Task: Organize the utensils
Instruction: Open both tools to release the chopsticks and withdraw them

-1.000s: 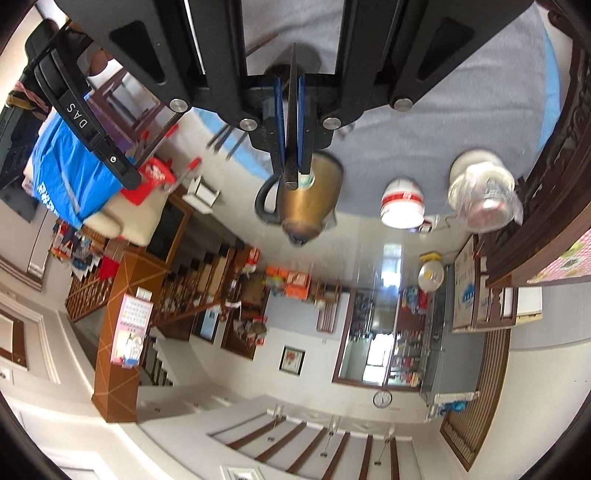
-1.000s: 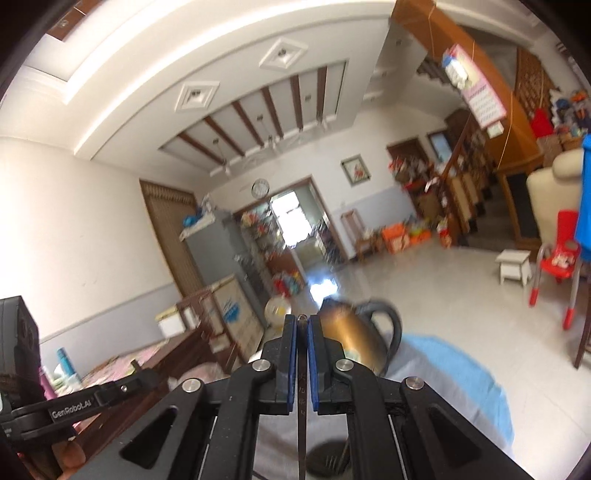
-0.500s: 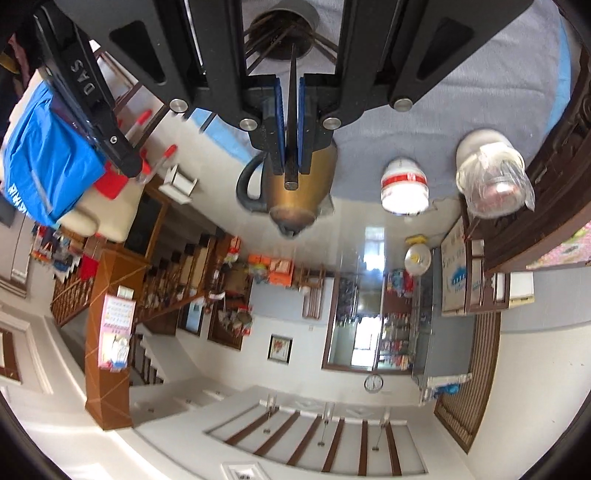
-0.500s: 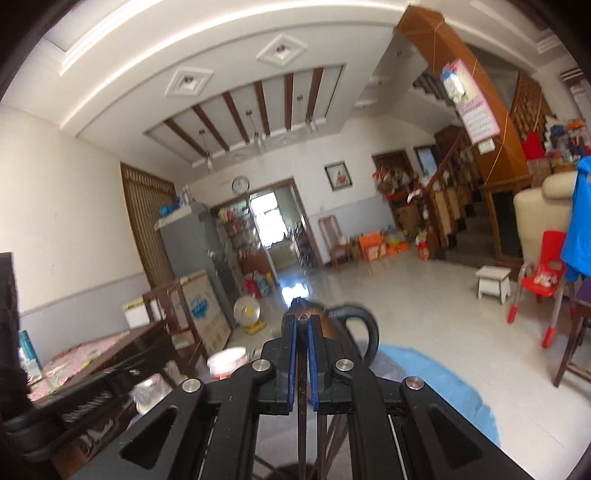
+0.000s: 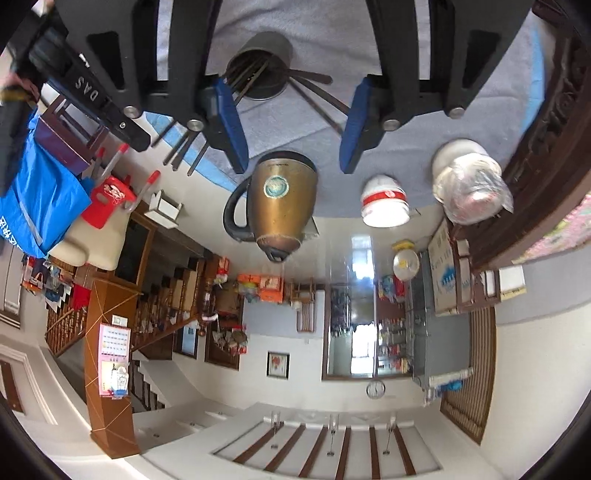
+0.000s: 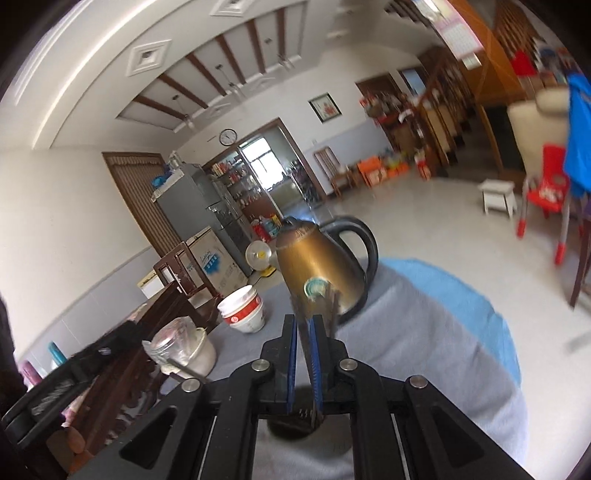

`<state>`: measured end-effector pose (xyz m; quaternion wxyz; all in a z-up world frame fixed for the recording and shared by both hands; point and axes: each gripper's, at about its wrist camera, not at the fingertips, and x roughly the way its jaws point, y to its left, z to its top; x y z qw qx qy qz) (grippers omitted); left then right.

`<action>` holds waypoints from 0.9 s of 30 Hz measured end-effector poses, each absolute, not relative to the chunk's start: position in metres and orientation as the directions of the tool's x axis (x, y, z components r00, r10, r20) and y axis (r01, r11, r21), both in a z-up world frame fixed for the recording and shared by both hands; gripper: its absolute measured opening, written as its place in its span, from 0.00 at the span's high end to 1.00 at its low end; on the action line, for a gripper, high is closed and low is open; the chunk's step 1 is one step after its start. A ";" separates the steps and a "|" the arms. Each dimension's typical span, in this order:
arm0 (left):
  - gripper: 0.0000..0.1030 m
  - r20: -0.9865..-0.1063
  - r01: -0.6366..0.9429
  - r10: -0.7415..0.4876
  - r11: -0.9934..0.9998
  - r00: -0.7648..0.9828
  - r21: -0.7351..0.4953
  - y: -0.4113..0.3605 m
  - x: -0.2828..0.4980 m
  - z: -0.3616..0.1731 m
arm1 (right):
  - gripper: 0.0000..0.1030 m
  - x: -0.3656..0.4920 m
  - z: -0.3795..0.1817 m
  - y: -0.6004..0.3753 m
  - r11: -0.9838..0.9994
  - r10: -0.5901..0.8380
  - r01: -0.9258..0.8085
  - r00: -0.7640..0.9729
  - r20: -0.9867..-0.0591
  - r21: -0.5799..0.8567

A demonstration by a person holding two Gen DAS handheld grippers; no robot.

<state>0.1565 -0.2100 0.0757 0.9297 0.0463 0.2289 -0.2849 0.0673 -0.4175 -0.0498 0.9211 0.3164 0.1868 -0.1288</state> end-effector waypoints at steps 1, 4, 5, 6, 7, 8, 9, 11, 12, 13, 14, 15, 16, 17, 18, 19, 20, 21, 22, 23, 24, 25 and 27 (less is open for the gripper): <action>0.39 -0.450 0.546 -0.496 0.838 0.743 -0.022 -0.205 0.150 0.078 | 0.89 0.061 -0.051 -0.420 0.756 -0.114 0.356 0.898 -0.424 0.549; 0.26 -0.468 0.524 -0.448 0.851 0.761 0.036 -0.187 0.131 0.079 | 0.85 0.037 -0.051 -0.420 0.735 -0.108 0.351 0.905 -0.411 0.580; 0.25 -0.475 0.518 -0.437 0.854 0.764 0.047 -0.181 0.127 0.078 | 0.83 0.029 -0.050 -0.418 0.730 -0.112 0.353 0.907 -0.407 0.585; 0.22 -0.486 0.508 -0.419 0.859 0.767 0.061 -0.173 0.121 0.075 | 0.80 0.023 -0.049 -0.417 0.728 -0.114 0.354 0.907 -0.405 0.588; 0.16 -0.505 0.499 -0.398 0.863 0.766 0.076 -0.167 0.115 0.072 | 0.78 0.015 -0.049 -0.415 0.724 -0.117 0.355 0.908 -0.403 0.591; 0.15 -0.526 0.490 -0.375 0.867 0.763 0.093 -0.160 0.109 0.068 | 0.70 0.006 -0.048 -0.412 0.721 -0.118 0.356 0.908 -0.401 0.595; 0.15 -0.541 0.483 -0.358 0.869 0.761 0.104 -0.155 0.104 0.064 | 0.56 0.000 -0.047 -0.408 0.719 -0.118 0.353 0.910 -0.397 0.598; 0.15 -0.569 0.472 -0.330 0.874 0.754 0.119 -0.144 0.092 0.057 | 0.38 -0.015 -0.045 -0.400 0.722 -0.134 0.355 0.914 -0.382 0.594; 0.15 -0.583 0.467 -0.317 0.876 0.748 0.122 -0.137 0.086 0.053 | 0.38 -0.021 -0.044 -0.395 0.728 -0.147 0.358 0.915 -0.377 0.585; 0.15 -0.593 0.462 -0.310 0.878 0.743 0.121 -0.132 0.080 0.050 | 0.38 -0.025 -0.042 -0.391 0.733 -0.151 0.360 0.913 -0.379 0.577; 0.15 -0.601 0.455 -0.303 0.883 0.740 0.117 -0.126 0.074 0.049 | 0.38 -0.032 -0.041 -0.385 0.737 -0.144 0.355 0.914 -0.380 0.575; 0.15 -0.606 0.450 -0.298 0.886 0.737 0.112 -0.121 0.068 0.047 | 0.38 -0.036 -0.039 -0.381 0.739 -0.136 0.348 0.915 -0.379 0.576; 0.15 -0.611 0.446 -0.295 0.889 0.735 0.108 -0.118 0.064 0.047 | 0.38 -0.039 -0.038 -0.376 0.745 -0.126 0.339 0.917 -0.378 0.575; 0.14 -0.614 0.438 -0.289 0.893 0.735 0.104 -0.113 0.058 0.047 | 0.38 -0.044 -0.036 -0.370 0.755 -0.119 0.332 0.917 -0.381 0.565; 0.14 -0.611 0.429 -0.283 0.897 0.739 0.104 -0.108 0.054 0.047 | 0.38 -0.047 -0.034 -0.366 0.762 -0.116 0.330 0.916 -0.384 0.557; 0.14 -0.606 0.419 -0.276 0.902 0.746 0.105 -0.104 0.049 0.048 | 0.38 -0.050 -0.032 -0.361 0.771 -0.111 0.326 0.915 -0.387 0.548; 0.14 -0.598 0.406 -0.265 0.907 0.756 0.110 -0.100 0.043 0.050 | 0.38 -0.053 -0.030 -0.355 0.781 -0.100 0.315 0.915 -0.390 0.540; 0.13 -0.594 0.399 -0.259 0.910 0.761 0.114 -0.096 0.040 0.050 | 0.38 -0.057 -0.027 -0.349 0.792 -0.085 0.302 0.915 -0.394 0.530; 0.13 -0.590 0.389 -0.250 0.914 0.768 0.119 -0.094 0.036 0.052 | 0.38 -0.061 -0.026 -0.343 0.801 -0.079 0.294 0.915 -0.395 0.522; 0.13 -0.585 0.379 -0.241 0.917 0.775 0.124 -0.090 0.032 0.053 | 0.38 -0.065 -0.023 -0.336 0.811 -0.075 0.287 0.915 -0.395 0.510; 0.12 -0.579 0.373 -0.235 0.918 0.781 0.131 -0.088 0.029 0.055 | 0.38 -0.070 -0.021 -0.329 0.824 -0.072 0.278 0.916 -0.395 0.494; 0.12 -0.574 0.368 -0.229 0.920 0.786 0.137 -0.085 0.027 0.057 | 0.38 -0.074 -0.019 -0.323 0.835 -0.071 0.271 0.916 -0.394 0.479; 0.12 -0.565 0.359 -0.221 0.922 0.795 0.145 -0.081 0.023 0.059 | 0.38 -0.083 -0.014 -0.313 0.851 -0.076 0.265 0.916 -0.393 0.454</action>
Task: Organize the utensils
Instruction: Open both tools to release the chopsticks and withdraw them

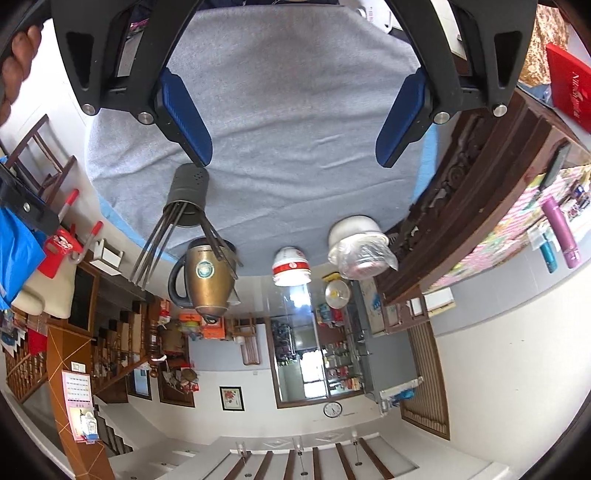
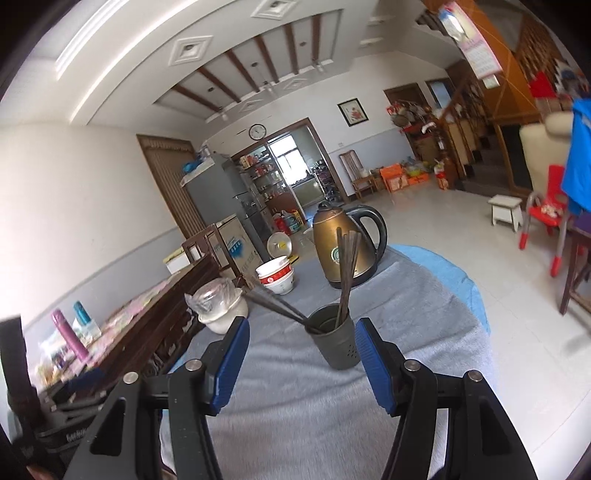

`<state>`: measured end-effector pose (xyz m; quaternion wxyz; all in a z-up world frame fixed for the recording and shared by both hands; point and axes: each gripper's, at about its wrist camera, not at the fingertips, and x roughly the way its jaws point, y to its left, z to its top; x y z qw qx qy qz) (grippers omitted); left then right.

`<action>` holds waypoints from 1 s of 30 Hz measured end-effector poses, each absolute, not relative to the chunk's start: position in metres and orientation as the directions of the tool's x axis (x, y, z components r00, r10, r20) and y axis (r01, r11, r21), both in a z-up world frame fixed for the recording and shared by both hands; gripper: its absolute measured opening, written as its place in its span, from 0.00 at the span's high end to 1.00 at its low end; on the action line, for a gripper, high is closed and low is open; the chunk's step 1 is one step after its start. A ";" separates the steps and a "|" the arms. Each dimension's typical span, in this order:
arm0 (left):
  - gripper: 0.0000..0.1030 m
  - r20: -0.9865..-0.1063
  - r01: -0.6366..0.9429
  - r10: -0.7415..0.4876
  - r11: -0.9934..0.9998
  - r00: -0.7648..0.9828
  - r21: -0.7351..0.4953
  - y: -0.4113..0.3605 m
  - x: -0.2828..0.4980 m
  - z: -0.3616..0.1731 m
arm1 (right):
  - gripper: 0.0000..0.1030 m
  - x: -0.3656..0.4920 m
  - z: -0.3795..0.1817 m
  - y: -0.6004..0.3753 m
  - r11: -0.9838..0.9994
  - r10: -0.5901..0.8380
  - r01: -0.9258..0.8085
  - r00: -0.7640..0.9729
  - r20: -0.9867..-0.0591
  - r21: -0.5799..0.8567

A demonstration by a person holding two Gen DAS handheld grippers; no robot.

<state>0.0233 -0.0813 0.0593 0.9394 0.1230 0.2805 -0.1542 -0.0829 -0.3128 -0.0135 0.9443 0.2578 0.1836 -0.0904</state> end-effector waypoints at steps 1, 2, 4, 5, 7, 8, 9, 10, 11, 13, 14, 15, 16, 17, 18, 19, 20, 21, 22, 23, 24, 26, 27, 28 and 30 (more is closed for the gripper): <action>0.12 -0.559 0.353 -0.215 0.923 0.801 0.150 -0.079 0.020 0.061 | 0.38 -0.086 -0.012 -0.310 0.856 -0.074 0.259 0.918 -0.390 0.448; 0.11 -0.552 0.348 -0.210 0.924 0.807 0.157 -0.077 0.017 0.063 | 0.38 -0.091 -0.008 -0.305 0.863 -0.072 0.252 0.920 -0.386 0.439; 0.10 -0.541 0.338 -0.199 0.926 0.817 0.169 -0.072 0.013 0.065 | 0.38 -0.096 -0.003 -0.298 0.870 -0.075 0.247 0.922 -0.380 0.427; 0.10 -0.533 0.329 -0.191 0.928 0.824 0.176 -0.070 0.011 0.067 | 0.38 -0.099 0.001 -0.295 0.875 -0.077 0.243 0.924 -0.374 0.420; 0.08 -0.521 0.319 -0.181 0.929 0.834 0.188 -0.064 0.007 0.069 | 0.38 -0.104 0.006 -0.287 0.885 -0.085 0.238 0.928 -0.364 0.401; 0.08 -0.517 0.314 -0.176 0.930 0.838 0.193 -0.061 0.005 0.070 | 0.38 -0.107 0.010 -0.281 0.892 -0.094 0.238 0.929 -0.358 0.384; 0.08 -0.514 0.310 -0.172 0.930 0.840 0.197 -0.059 0.004 0.071 | 0.38 -0.108 0.013 -0.278 0.896 -0.097 0.236 0.930 -0.354 0.375; 0.08 -0.512 0.306 -0.166 0.931 0.843 0.201 -0.056 0.003 0.072 | 0.38 -0.109 0.015 -0.276 0.900 -0.097 0.232 0.932 -0.349 0.370; 0.08 -0.510 0.302 -0.162 0.931 0.845 0.204 -0.054 0.003 0.073 | 0.38 -0.110 0.017 -0.271 0.904 -0.099 0.228 0.934 -0.342 0.361; 0.08 -0.505 0.289 -0.148 0.933 0.850 0.213 -0.049 0.003 0.074 | 0.38 -0.111 0.020 -0.264 0.911 -0.108 0.228 0.935 -0.337 0.344; 0.08 -0.503 0.285 -0.144 0.934 0.852 0.216 -0.047 0.002 0.074 | 0.38 -0.113 0.022 -0.260 0.916 -0.112 0.227 0.936 -0.332 0.331; 0.08 -0.501 0.280 -0.139 0.935 0.854 0.219 -0.045 0.001 0.074 | 0.38 -0.113 0.023 -0.256 0.919 -0.114 0.225 0.937 -0.330 0.323; 0.07 -0.496 0.273 -0.132 0.936 0.858 0.223 -0.042 0.000 0.075 | 0.38 -0.113 0.023 -0.253 0.922 -0.113 0.223 0.937 -0.330 0.318; 0.07 -0.494 0.267 -0.126 0.937 0.860 0.226 -0.040 0.001 0.074 | 0.38 -0.113 0.024 -0.250 0.922 -0.111 0.221 0.938 -0.329 0.318; 0.07 -0.493 0.263 -0.122 0.937 0.861 0.228 -0.038 0.000 0.075 | 0.38 -0.113 0.024 -0.248 0.922 -0.108 0.218 0.938 -0.328 0.320; 0.07 -0.493 0.261 -0.119 0.938 0.862 0.229 -0.036 -0.001 0.074 | 0.38 -0.113 0.023 -0.247 0.922 -0.104 0.215 0.939 -0.329 0.321; 0.07 -0.493 0.258 -0.116 0.938 0.862 0.230 -0.034 -0.001 0.074 | 0.38 -0.112 0.024 -0.244 0.924 -0.105 0.216 0.937 -0.333 0.316; 0.06 -0.492 0.256 -0.115 0.939 0.863 0.230 -0.031 -0.002 0.074 | 0.38 -0.112 0.023 -0.243 0.925 -0.108 0.218 0.936 -0.335 0.311; 0.06 -0.491 0.256 -0.115 0.939 0.864 0.231 -0.029 -0.003 0.074 | 0.38 -0.112 0.023 -0.242 0.926 -0.109 0.219 0.935 -0.336 0.308; 0.06 -0.489 0.256 -0.114 0.939 0.864 0.232 -0.027 -0.004 0.074 | 0.38 -0.113 0.023 -0.241 0.927 -0.109 0.218 0.935 -0.337 0.307; 0.06 -0.488 0.255 -0.113 0.938 0.866 0.234 -0.026 -0.005 0.074 | 0.38 -0.113 0.022 -0.239 0.927 -0.109 0.218 0.934 -0.339 0.304; 0.06 -0.489 0.255 -0.112 0.938 0.865 0.236 -0.025 -0.006 0.074 | 0.38 -0.113 0.021 -0.239 0.929 -0.109 0.219 0.933 -0.344 0.299; 0.06 -0.490 0.256 -0.112 0.937 0.864 0.237 -0.025 -0.006 0.073 | 0.38 -0.113 0.021 -0.238 0.929 -0.107 0.218 0.932 -0.346 0.298; 0.06 -0.492 0.257 -0.111 0.936 0.864 0.240 -0.024 -0.007 0.073 | 0.38 -0.114 0.021 -0.237 0.930 -0.106 0.217 0.932 -0.346 0.298; 0.06 -0.490 0.255 -0.105 0.934 0.866 0.250 -0.024 -0.009 0.073 | 0.38 -0.115 0.020 -0.235 0.931 -0.106 0.216 0.932 -0.347 0.293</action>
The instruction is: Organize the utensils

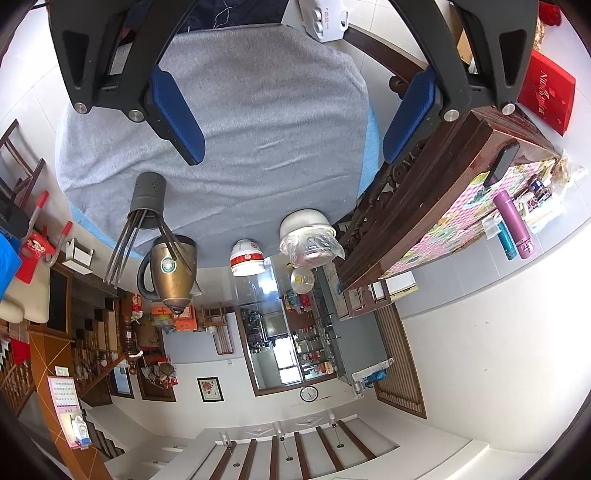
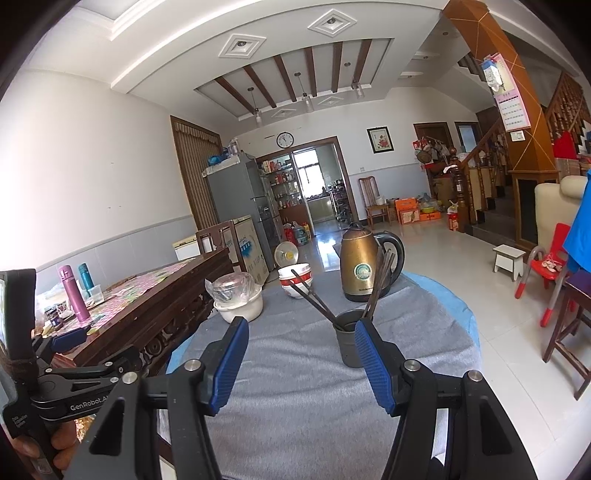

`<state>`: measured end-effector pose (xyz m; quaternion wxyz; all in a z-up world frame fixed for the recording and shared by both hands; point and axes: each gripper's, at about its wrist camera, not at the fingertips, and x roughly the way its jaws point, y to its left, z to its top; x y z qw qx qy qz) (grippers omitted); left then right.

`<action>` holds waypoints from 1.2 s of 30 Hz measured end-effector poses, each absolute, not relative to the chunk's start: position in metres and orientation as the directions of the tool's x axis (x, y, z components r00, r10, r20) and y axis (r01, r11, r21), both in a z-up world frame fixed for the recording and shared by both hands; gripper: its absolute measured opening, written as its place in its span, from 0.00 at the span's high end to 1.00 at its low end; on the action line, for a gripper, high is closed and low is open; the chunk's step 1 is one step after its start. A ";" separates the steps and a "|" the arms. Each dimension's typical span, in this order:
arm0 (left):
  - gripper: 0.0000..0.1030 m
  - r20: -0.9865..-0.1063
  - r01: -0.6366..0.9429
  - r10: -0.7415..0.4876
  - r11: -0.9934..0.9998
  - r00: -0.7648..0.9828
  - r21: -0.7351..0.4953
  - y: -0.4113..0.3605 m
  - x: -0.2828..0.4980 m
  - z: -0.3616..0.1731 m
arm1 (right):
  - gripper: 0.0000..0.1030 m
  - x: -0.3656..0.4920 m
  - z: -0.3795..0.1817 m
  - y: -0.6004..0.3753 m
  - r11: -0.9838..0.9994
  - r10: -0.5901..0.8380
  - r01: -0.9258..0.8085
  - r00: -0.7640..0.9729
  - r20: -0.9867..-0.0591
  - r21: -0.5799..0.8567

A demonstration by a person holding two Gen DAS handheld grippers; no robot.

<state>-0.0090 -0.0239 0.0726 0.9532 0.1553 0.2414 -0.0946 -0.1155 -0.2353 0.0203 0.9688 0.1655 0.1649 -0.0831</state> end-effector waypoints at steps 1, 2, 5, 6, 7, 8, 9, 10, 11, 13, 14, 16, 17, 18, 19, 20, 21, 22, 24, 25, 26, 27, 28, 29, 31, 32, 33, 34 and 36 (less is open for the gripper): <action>0.06 -0.488 0.253 -0.102 0.933 0.867 0.255 -0.024 -0.010 0.073 | 0.38 -0.116 0.020 -0.234 0.932 -0.108 0.216 0.932 -0.347 0.290; 0.06 -0.486 0.252 -0.100 0.933 0.868 0.258 -0.023 -0.011 0.073 | 0.38 -0.117 0.019 -0.234 0.934 -0.108 0.215 0.932 -0.347 0.286; 0.06 -0.482 0.248 -0.098 0.933 0.871 0.260 -0.022 -0.013 0.074 | 0.38 -0.120 0.020 -0.231 0.935 -0.114 0.217 0.933 -0.341 0.280; 0.06 -0.481 0.249 -0.098 0.933 0.872 0.261 -0.022 -0.015 0.074 | 0.38 -0.122 0.021 -0.231 0.935 -0.119 0.220 0.933 -0.339 0.277; 0.06 -0.479 0.248 -0.097 0.932 0.872 0.263 -0.022 -0.016 0.074 | 0.38 -0.123 0.022 -0.231 0.936 -0.123 0.223 0.933 -0.337 0.274; 0.06 -0.478 0.248 -0.096 0.931 0.873 0.267 -0.022 -0.017 0.075 | 0.38 -0.125 0.022 -0.232 0.935 -0.126 0.225 0.933 -0.336 0.273; 0.05 -0.476 0.248 -0.095 0.930 0.874 0.270 -0.022 -0.018 0.075 | 0.38 -0.126 0.022 -0.233 0.934 -0.127 0.226 0.934 -0.335 0.275; 0.05 -0.476 0.248 -0.094 0.930 0.874 0.272 -0.022 -0.020 0.075 | 0.38 -0.127 0.022 -0.233 0.934 -0.128 0.227 0.934 -0.334 0.277; 0.05 -0.475 0.249 -0.094 0.929 0.875 0.275 -0.022 -0.021 0.075 | 0.38 -0.129 0.022 -0.233 0.933 -0.129 0.228 0.934 -0.334 0.277; 0.05 -0.472 0.246 -0.090 0.928 0.877 0.281 -0.022 -0.023 0.076 | 0.38 -0.132 0.023 -0.232 0.934 -0.133 0.231 0.933 -0.334 0.273; 0.05 -0.472 0.246 -0.089 0.928 0.877 0.281 -0.022 -0.024 0.076 | 0.38 -0.134 0.023 -0.232 0.934 -0.134 0.231 0.933 -0.333 0.273; 0.05 -0.469 0.243 -0.087 0.928 0.879 0.283 -0.021 -0.026 0.077 | 0.38 -0.136 0.022 -0.232 0.933 -0.133 0.232 0.934 -0.333 0.276; 0.05 -0.466 0.241 -0.086 0.928 0.881 0.285 -0.021 -0.027 0.078 | 0.38 -0.136 0.022 -0.232 0.933 -0.132 0.231 0.933 -0.334 0.276; 0.05 -0.464 0.240 -0.085 0.927 0.882 0.287 -0.020 -0.028 0.078 | 0.38 -0.136 0.022 -0.231 0.933 -0.132 0.231 0.933 -0.335 0.275; 0.05 -0.462 0.240 -0.084 0.926 0.883 0.290 -0.020 -0.029 0.078 | 0.38 -0.137 0.022 -0.231 0.933 -0.132 0.231 0.933 -0.336 0.277; 0.05 -0.461 0.239 -0.082 0.926 0.884 0.292 -0.019 -0.030 0.079 | 0.38 -0.138 0.022 -0.230 0.932 -0.131 0.232 0.932 -0.337 0.279; 0.05 -0.459 0.237 -0.081 0.926 0.885 0.294 -0.019 -0.031 0.079 | 0.38 -0.138 0.022 -0.230 0.931 -0.128 0.230 0.932 -0.339 0.282; 0.05 -0.459 0.236 -0.080 0.926 0.885 0.294 -0.018 -0.032 0.079 | 0.38 -0.138 0.022 -0.230 0.931 -0.127 0.230 0.932 -0.340 0.285; 0.05 -0.458 0.232 -0.076 0.927 0.886 0.295 -0.017 -0.032 0.080 | 0.38 -0.139 0.021 -0.230 0.929 -0.125 0.230 0.932 -0.341 0.289; 0.05 -0.458 0.232 -0.076 0.927 0.886 0.295 -0.017 -0.033 0.080 | 0.38 -0.139 0.021 -0.230 0.929 -0.124 0.230 0.932 -0.341 0.291; 0.05 -0.458 0.231 -0.075 0.927 0.886 0.296 -0.017 -0.033 0.080 | 0.38 -0.140 0.021 -0.229 0.929 -0.121 0.227 0.932 -0.340 0.292; 0.05 -0.456 0.229 -0.073 0.927 0.887 0.297 -0.016 -0.033 0.080 | 0.38 -0.140 0.020 -0.228 0.930 -0.120 0.226 0.933 -0.339 0.291; 0.05 -0.455 0.228 -0.071 0.927 0.888 0.298 -0.016 -0.034 0.080 | 0.38 -0.140 0.021 -0.227 0.930 -0.120 0.225 0.933 -0.339 0.290; 0.05 -0.455 0.228 -0.071 0.927 0.888 0.298 -0.015 -0.034 0.081 | 0.38 -0.141 0.020 -0.227 0.931 -0.120 0.224 0.933 -0.338 0.289; 0.05 -0.455 0.226 -0.071 0.928 0.888 0.297 -0.014 -0.034 0.081 | 0.38 -0.141 0.020 -0.226 0.931 -0.119 0.224 0.934 -0.338 0.290; 0.05 -0.455 0.226 -0.071 0.928 0.888 0.297 -0.014 -0.034 0.081 | 0.38 -0.141 0.020 -0.226 0.930 -0.120 0.224 0.934 -0.337 0.290; 0.05 -0.455 0.226 -0.070 0.927 0.888 0.298 -0.014 -0.034 0.081 | 0.38 -0.141 0.020 -0.226 0.931 -0.121 0.225 0.933 -0.338 0.289; 0.05 -0.455 0.225 -0.069 0.927 0.888 0.298 -0.014 -0.035 0.081 | 0.38 -0.141 0.020 -0.226 0.931 -0.121 0.225 0.933 -0.338 0.288; 0.05 -0.455 0.226 -0.070 0.928 0.888 0.297 -0.014 -0.035 0.081 | 0.38 -0.142 0.020 -0.226 0.930 -0.121 0.226 0.933 -0.338 0.291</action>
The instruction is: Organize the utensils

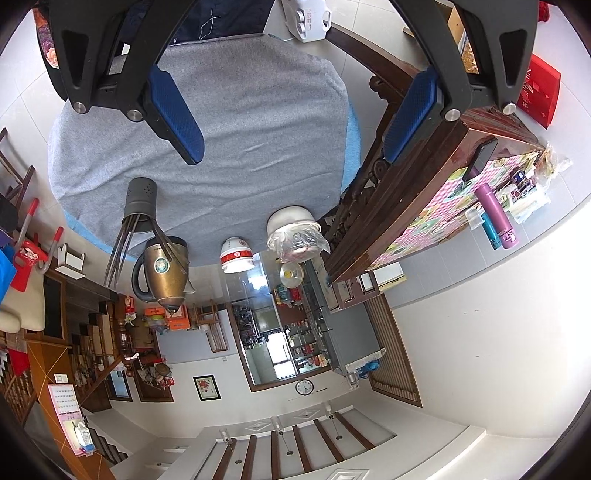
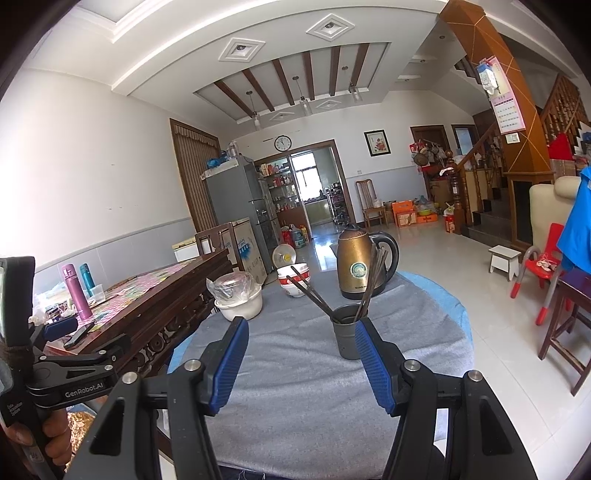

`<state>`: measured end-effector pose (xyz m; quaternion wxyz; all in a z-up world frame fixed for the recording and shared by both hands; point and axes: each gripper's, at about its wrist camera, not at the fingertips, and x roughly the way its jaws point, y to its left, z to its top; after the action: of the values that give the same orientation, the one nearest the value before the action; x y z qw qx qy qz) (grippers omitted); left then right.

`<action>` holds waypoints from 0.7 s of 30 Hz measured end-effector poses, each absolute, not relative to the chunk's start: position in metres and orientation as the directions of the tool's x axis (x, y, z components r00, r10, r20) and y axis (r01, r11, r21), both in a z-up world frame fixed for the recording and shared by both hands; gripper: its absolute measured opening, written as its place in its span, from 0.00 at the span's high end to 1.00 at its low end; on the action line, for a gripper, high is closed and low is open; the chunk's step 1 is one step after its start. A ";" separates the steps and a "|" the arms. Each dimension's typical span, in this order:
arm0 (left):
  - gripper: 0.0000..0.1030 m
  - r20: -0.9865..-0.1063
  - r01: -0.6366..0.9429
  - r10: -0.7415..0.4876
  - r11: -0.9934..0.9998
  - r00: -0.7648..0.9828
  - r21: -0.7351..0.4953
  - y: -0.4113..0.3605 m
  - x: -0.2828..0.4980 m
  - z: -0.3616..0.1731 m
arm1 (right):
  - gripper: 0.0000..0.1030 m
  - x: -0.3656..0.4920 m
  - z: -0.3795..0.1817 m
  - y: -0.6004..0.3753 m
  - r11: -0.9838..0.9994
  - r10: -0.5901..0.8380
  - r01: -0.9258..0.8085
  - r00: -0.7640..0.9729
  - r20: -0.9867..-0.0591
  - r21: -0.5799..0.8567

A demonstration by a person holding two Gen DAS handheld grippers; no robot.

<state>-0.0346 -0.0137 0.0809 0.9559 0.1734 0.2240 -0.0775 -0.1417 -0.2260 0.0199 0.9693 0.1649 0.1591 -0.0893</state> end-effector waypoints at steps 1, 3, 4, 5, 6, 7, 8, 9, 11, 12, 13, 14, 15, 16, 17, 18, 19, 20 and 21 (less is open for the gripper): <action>0.05 -0.454 0.225 -0.070 0.928 0.888 0.297 -0.013 -0.035 0.081 | 0.38 -0.142 0.020 -0.227 0.930 -0.121 0.225 0.934 -0.337 0.290; 0.05 -0.452 0.221 -0.067 0.929 0.890 0.297 -0.013 -0.035 0.081 | 0.38 -0.140 0.020 -0.226 0.930 -0.123 0.227 0.934 -0.336 0.290; 0.05 -0.451 0.220 -0.067 0.930 0.890 0.296 -0.012 -0.035 0.081 | 0.38 -0.140 0.020 -0.225 0.930 -0.124 0.228 0.933 -0.337 0.289; 0.05 -0.450 0.218 -0.066 0.930 0.890 0.296 -0.011 -0.035 0.081 | 0.38 -0.140 0.020 -0.225 0.930 -0.124 0.228 0.933 -0.337 0.290; 0.05 -0.450 0.217 -0.065 0.930 0.891 0.296 -0.011 -0.035 0.081 | 0.38 -0.141 0.020 -0.226 0.929 -0.122 0.226 0.934 -0.336 0.292; 0.05 -0.451 0.217 -0.064 0.930 0.891 0.297 -0.011 -0.035 0.081 | 0.38 -0.141 0.020 -0.226 0.929 -0.122 0.227 0.934 -0.337 0.291; 0.05 -0.451 0.216 -0.063 0.930 0.890 0.297 -0.010 -0.035 0.080 | 0.38 -0.141 0.020 -0.225 0.929 -0.122 0.227 0.933 -0.338 0.291; 0.05 -0.452 0.216 -0.062 0.930 0.890 0.298 -0.010 -0.034 0.080 | 0.38 -0.141 0.020 -0.224 0.929 -0.122 0.227 0.933 -0.338 0.291; 0.05 -0.452 0.215 -0.061 0.930 0.890 0.298 -0.010 -0.034 0.080 | 0.38 -0.141 0.020 -0.225 0.929 -0.122 0.226 0.934 -0.337 0.291; 0.05 -0.451 0.214 -0.060 0.930 0.891 0.299 -0.010 -0.034 0.080 | 0.38 -0.141 0.020 -0.224 0.930 -0.122 0.226 0.934 -0.337 0.290; 0.05 -0.449 0.212 -0.058 0.930 0.891 0.300 -0.010 -0.034 0.080 | 0.38 -0.140 0.020 -0.224 0.930 -0.123 0.227 0.934 -0.337 0.289; 0.05 -0.449 0.211 -0.057 0.930 0.892 0.300 -0.010 -0.034 0.080 | 0.38 -0.141 0.020 -0.224 0.929 -0.122 0.227 0.933 -0.337 0.291; 0.05 -0.449 0.211 -0.058 0.930 0.891 0.299 -0.010 -0.034 0.080 | 0.38 -0.140 0.020 -0.224 0.929 -0.122 0.227 0.933 -0.337 0.292; 0.05 -0.449 0.211 -0.057 0.930 0.892 0.300 -0.010 -0.034 0.080 | 0.38 -0.140 0.020 -0.224 0.928 -0.122 0.227 0.934 -0.337 0.294; 0.05 -0.449 0.210 -0.056 0.930 0.892 0.301 -0.010 -0.034 0.080 | 0.38 -0.141 0.020 -0.225 0.929 -0.123 0.228 0.933 -0.337 0.292; 0.05 -0.448 0.209 -0.056 0.930 0.892 0.301 -0.010 -0.034 0.080 | 0.38 -0.141 0.020 -0.224 0.929 -0.123 0.228 0.933 -0.337 0.291; 0.05 -0.447 0.209 -0.055 0.930 0.893 0.302 -0.009 -0.034 0.080 | 0.38 -0.141 0.020 -0.225 0.929 -0.123 0.228 0.934 -0.337 0.291; 0.05 -0.447 0.209 -0.055 0.930 0.893 0.302 -0.009 -0.034 0.080 | 0.38 -0.141 0.020 -0.224 0.929 -0.123 0.228 0.933 -0.337 0.291; 0.05 -0.447 0.208 -0.055 0.930 0.893 0.302 -0.009 -0.034 0.080 | 0.38 -0.140 0.020 -0.224 0.929 -0.123 0.227 0.934 -0.337 0.292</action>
<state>-0.0339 -0.0092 0.0799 0.9573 0.1737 0.2208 -0.0686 -0.1403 -0.2236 0.0204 0.9693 0.1652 0.1582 -0.0902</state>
